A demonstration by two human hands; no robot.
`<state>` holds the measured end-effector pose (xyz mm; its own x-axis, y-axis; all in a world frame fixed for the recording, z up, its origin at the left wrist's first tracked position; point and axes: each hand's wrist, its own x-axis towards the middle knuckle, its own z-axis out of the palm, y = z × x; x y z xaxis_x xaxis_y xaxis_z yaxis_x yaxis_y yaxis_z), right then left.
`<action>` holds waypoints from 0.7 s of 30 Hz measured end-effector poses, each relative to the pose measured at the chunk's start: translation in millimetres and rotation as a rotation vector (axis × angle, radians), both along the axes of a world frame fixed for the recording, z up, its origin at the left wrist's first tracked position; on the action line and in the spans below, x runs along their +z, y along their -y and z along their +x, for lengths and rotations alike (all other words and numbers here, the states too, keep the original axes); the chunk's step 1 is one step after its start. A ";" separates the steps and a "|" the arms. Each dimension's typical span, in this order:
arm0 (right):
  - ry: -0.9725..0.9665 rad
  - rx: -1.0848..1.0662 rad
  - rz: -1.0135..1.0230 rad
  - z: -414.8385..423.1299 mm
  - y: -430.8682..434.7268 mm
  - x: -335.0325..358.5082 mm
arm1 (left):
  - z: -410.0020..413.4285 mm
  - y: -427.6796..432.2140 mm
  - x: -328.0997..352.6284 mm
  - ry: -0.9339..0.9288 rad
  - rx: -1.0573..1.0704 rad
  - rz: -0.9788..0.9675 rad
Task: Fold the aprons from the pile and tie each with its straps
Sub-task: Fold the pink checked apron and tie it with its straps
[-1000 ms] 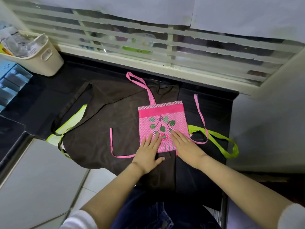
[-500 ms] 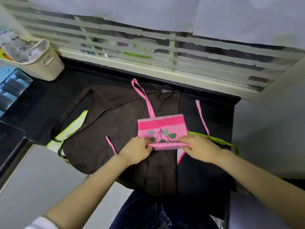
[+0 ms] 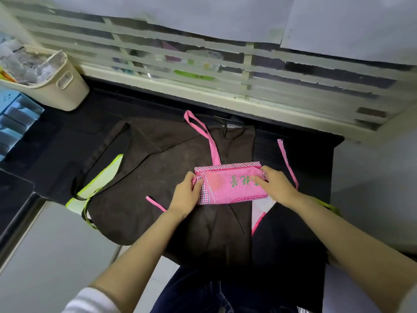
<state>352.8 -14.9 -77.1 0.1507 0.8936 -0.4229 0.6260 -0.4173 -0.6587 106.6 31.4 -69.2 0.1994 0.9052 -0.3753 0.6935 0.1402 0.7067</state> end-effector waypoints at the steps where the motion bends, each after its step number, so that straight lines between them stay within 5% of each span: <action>1: 0.051 -0.010 0.014 -2.2 -1.6 -2.3 | 2.5 -0.5 0.0 -0.032 -0.015 0.041; 8: 0.313 -0.052 -0.021 -16.2 -15.1 -5.6 | 17.3 -12.5 -8.1 -0.191 -0.062 0.111; 15: 0.481 0.029 -0.048 -19.7 -21.6 -8.8 | 15.3 -7.6 -22.8 -0.106 0.092 0.136; 18: 0.537 0.094 -0.074 -18.8 -24.4 -8.5 | 18.1 -6.4 -19.9 -0.227 0.071 0.447; 21: 0.582 0.146 -0.083 -19.5 -25.6 -8.8 | 27.0 -5.7 -23.8 -0.377 -0.363 0.733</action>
